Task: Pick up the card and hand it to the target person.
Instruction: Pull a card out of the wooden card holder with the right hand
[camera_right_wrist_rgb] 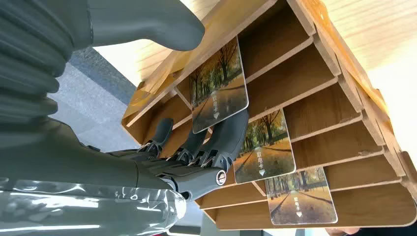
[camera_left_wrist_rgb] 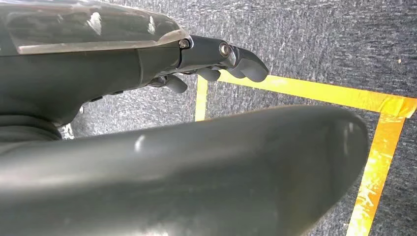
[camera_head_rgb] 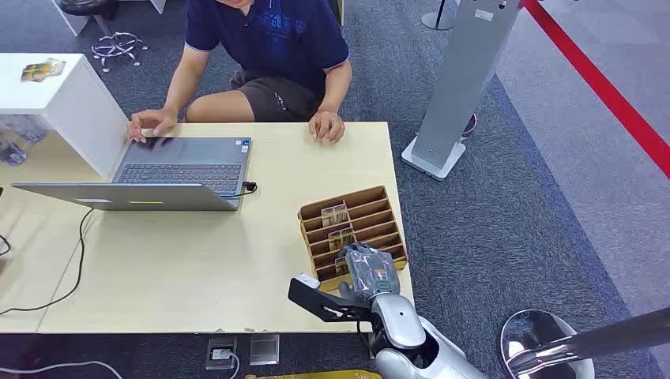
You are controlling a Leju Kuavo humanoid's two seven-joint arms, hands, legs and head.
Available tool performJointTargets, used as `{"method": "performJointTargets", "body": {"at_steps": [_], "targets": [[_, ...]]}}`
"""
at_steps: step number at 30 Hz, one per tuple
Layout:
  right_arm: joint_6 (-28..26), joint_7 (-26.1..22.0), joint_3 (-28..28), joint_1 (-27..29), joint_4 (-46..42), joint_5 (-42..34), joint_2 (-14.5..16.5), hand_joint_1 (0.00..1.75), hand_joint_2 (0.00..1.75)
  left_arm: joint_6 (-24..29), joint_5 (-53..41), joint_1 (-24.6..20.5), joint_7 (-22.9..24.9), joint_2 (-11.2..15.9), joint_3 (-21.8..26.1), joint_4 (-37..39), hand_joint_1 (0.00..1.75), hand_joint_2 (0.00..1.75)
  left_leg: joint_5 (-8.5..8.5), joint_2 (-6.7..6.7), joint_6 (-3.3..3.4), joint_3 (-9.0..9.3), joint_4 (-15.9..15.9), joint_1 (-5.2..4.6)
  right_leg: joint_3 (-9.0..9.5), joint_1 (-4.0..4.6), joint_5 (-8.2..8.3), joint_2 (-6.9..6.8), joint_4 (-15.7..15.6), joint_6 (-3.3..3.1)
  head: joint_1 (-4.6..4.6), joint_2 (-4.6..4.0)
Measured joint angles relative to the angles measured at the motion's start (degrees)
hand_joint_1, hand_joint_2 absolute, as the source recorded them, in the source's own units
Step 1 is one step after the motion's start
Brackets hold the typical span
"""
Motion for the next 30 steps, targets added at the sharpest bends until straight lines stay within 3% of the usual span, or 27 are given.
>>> {"method": "performJointTargets", "body": {"at_steps": [30], "targets": [[-1.7, 0.0, 0.2, 0.6, 0.1, 1.2, 0.0, 1.24, 1.75, -0.9, -0.6, 0.0, 0.1, 0.0, -0.5, 0.0, 0.0, 0.0, 0.0, 0.0, 0.0, 0.01, 0.0, 0.0, 0.0, 0.0, 0.0, 0.0, 0.0, 0.0, -0.02, -0.01]]}}
